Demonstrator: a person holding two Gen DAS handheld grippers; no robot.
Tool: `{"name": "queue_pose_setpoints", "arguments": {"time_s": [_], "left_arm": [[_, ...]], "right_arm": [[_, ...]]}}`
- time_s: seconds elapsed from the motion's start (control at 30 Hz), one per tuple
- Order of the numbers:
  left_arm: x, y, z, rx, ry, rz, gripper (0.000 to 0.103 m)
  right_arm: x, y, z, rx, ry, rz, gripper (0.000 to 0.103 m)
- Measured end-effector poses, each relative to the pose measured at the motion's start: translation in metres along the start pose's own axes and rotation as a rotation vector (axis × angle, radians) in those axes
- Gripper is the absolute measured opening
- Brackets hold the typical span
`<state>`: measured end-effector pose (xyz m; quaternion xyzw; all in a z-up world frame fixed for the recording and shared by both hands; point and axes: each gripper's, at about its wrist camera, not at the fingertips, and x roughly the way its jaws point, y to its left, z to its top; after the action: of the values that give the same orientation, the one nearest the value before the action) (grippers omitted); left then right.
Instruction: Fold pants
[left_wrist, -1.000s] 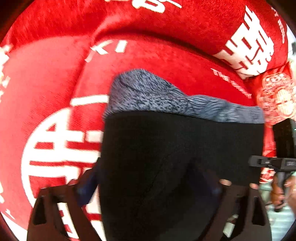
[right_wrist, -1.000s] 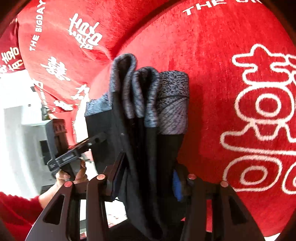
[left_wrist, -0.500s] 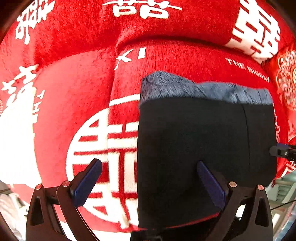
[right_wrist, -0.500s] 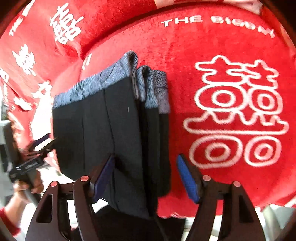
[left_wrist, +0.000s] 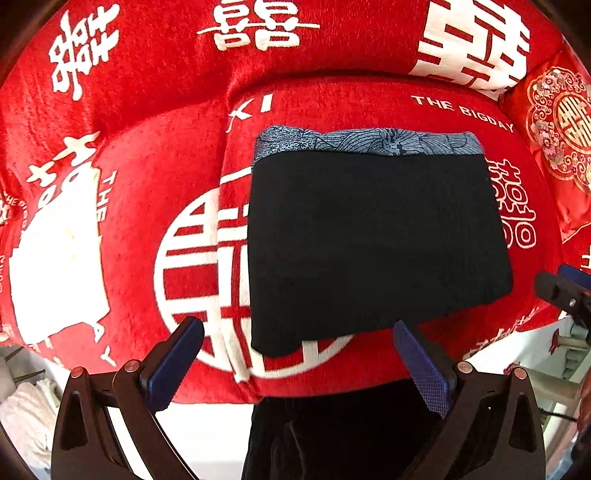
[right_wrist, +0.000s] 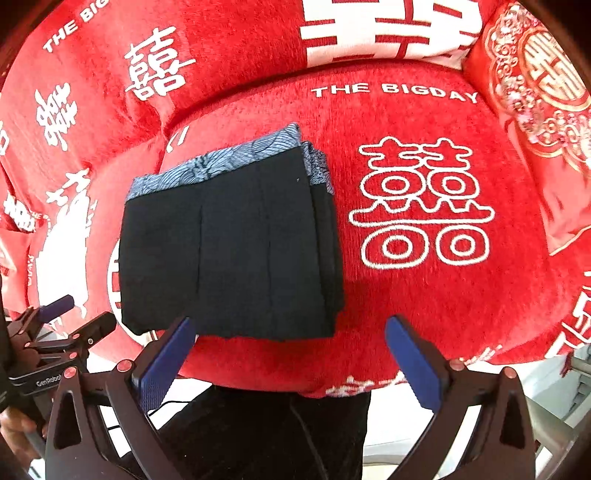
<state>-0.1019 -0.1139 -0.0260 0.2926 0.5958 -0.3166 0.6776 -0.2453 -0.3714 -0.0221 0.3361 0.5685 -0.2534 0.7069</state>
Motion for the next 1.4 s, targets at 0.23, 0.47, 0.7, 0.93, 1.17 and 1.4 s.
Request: {"name": "queue_pose_setpoints", "arguments": {"time_s": [0.23, 0.47, 0.7, 0.93, 1.17, 1.4], "left_arm": [[-0.028, -0.004, -0.011, 0.021, -0.041, 0.11, 0.103], [-0.042, -0.003, -0.019, 0.033, -0.047, 0.127, 0.103], [-0.052, -0.001, -0.017, -0.036, -0.032, 0.092, 0.103], [-0.057, 0.001, -0.014, -0.055, -0.038, 0.073, 0.103], [-0.058, 0.002, -0.014, -0.038, -0.039, 0.069, 0.103], [-0.058, 0.0, -0.015, -0.024, -0.033, 0.063, 0.103]], "right_arm": [[-0.027, 0.028, -0.013, -0.042, 0.013, -0.071, 0.103], [-0.037, 0.044, -0.017, -0.041, 0.027, -0.09, 0.103], [-0.04, 0.054, -0.022, -0.066, 0.049, -0.1, 0.103], [-0.044, 0.059, -0.021, -0.068, 0.049, -0.102, 0.103], [-0.045, 0.064, -0.016, -0.056, 0.045, -0.104, 0.103], [-0.047, 0.07, -0.015, -0.067, 0.041, -0.112, 0.103]]}}
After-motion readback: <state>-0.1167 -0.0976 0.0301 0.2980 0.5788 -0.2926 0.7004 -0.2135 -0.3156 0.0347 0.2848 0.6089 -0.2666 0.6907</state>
